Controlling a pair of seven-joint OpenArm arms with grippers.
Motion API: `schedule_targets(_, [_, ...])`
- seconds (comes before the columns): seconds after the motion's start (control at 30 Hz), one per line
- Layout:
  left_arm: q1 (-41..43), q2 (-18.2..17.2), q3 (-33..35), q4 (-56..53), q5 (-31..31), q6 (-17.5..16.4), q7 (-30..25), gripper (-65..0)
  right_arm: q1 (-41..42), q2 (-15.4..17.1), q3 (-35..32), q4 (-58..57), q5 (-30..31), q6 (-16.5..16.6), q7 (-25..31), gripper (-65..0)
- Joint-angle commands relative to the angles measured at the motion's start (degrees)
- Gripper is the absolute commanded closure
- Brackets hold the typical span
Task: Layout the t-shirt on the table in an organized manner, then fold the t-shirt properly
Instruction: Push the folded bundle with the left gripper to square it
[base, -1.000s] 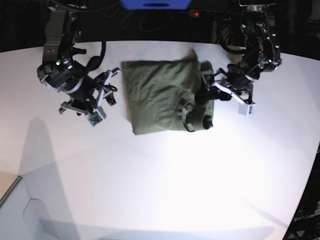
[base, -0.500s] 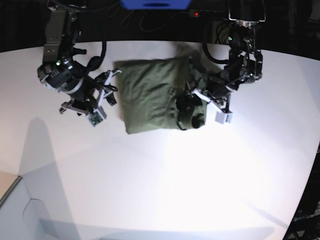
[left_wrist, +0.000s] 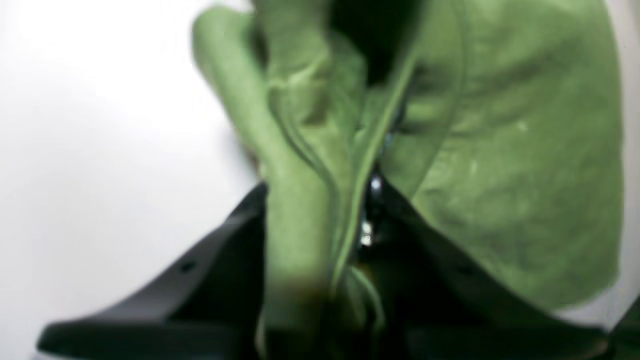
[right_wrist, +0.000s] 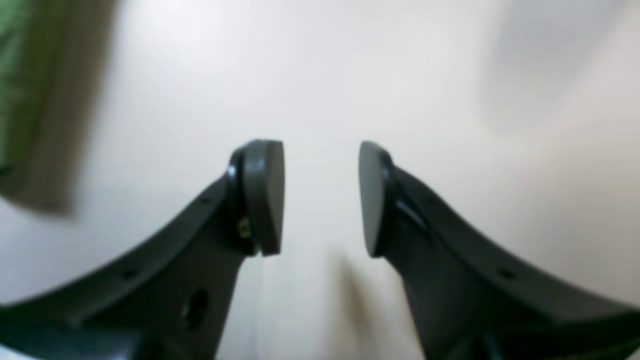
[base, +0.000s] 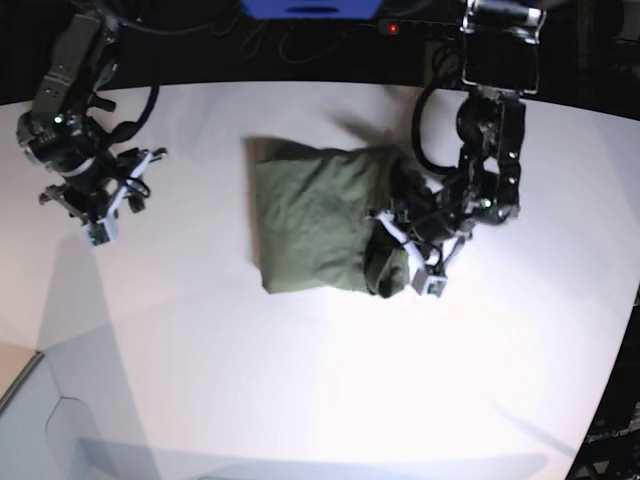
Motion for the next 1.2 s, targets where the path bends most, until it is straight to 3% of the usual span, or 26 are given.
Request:
schedule_targets(0.0, [-3.41, -0.95, 4.04, 0.99, -0.72, -0.57, -0.95, -0.3, 0.41, 0.29, 1.40, 1.13, 0.66, -0.03, 1.06, -22.3])
schedule_targets(0.1, [-10.80, -4.91, 18.20, -0.68, -0.81, -1.54, -0.95, -0.3, -0.65, 0.29, 5.53, 1.13, 0.66, -0.03, 1.06, -22.3])
schedule_targets(0.2, [-18.97, -6.23, 30.59, -4.46, -0.63, -6.11, -1.39, -0.3, -1.61, 0.29, 8.96, 1.13, 0.66, -0.03, 1.06, -22.3])
schedule_targets(0.37, [-29.08, -4.47, 43.69, -9.82, 0.25, -12.61, -2.01, -0.3, -3.20, 0.20, 13.45, 1.13, 0.75, -0.03, 1.23, -22.3])
schedule_targets(0.47, [-32.34, -1.57, 49.49, -11.75, 7.19, -15.07, -5.00, -0.3, -3.81, 0.11, 15.47, 1.13, 0.75, -0.03, 1.23, -22.3])
schedule_targets(0.57, [-32.78, 2.65, 50.55, -12.81, 17.48, -17.18, -7.72, -0.3, -4.87, -0.06, 17.58, 1.13, 0.75, -0.03, 1.41, -22.2])
schedule_targets(0.7, [-32.51, 8.98, 50.72, -16.24, 29.44, -22.68, -9.75, -0.3, -5.39, -0.24, 19.51, 1.13, 0.75, -0.03, 1.06, -22.2])
schedule_targets(0.83, [-31.28, 13.55, 50.72, -19.31, 38.58, -22.68, -10.71, -0.4, -6.54, -0.24, 19.86, 1.13, 0.84, -0.03, 1.23, -22.2])
schedule_targets(0.97, [-29.70, 15.57, 50.72, -21.69, 44.29, -22.68, -12.30, -0.6, -6.80, -0.24, 19.86, 1.22, 0.84, -0.03, 1.14, -22.2])
schedule_targets(1.1, [-29.79, 15.75, 50.55, -23.27, 45.08, -22.68, -12.56, -0.7, -6.80, -1.30, 19.95, 1.31, 0.84, -0.03, 1.41, -22.2])
schedule_targets(1.17, [-29.88, 15.75, 50.37, -23.36, 45.08, -22.68, -12.56, -4.0, -6.80, -1.38, 19.95, 1.92, 0.75, -0.03, 1.50, -22.2])
